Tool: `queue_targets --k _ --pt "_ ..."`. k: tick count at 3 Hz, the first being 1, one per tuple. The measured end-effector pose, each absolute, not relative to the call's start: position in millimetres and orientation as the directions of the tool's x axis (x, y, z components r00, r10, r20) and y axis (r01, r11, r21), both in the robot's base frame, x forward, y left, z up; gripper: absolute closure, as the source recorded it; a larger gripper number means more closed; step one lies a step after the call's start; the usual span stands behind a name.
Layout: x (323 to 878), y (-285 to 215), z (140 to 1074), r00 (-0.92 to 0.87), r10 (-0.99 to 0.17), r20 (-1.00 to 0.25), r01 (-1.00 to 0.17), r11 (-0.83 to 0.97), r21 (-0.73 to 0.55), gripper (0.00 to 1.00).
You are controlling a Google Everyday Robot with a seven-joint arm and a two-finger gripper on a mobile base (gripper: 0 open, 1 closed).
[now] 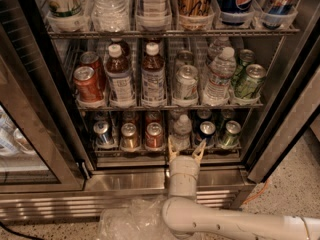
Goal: Pick water bottle from bottom shelf of fridge
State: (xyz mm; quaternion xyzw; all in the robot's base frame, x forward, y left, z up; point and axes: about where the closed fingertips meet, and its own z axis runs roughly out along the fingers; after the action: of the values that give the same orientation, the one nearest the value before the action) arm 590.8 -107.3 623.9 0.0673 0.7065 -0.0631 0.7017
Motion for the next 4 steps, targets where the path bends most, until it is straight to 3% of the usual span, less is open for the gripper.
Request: queue_targets --k 1,4 --pt "604.1 -108.1 621.8 0.017 0.000 -1.000 0.189 0.982 0.003 0.26" --pt "607.4 -81.6 625.6 0.023 0.048 -0.999 0.085 0.995 0.049 0.28"
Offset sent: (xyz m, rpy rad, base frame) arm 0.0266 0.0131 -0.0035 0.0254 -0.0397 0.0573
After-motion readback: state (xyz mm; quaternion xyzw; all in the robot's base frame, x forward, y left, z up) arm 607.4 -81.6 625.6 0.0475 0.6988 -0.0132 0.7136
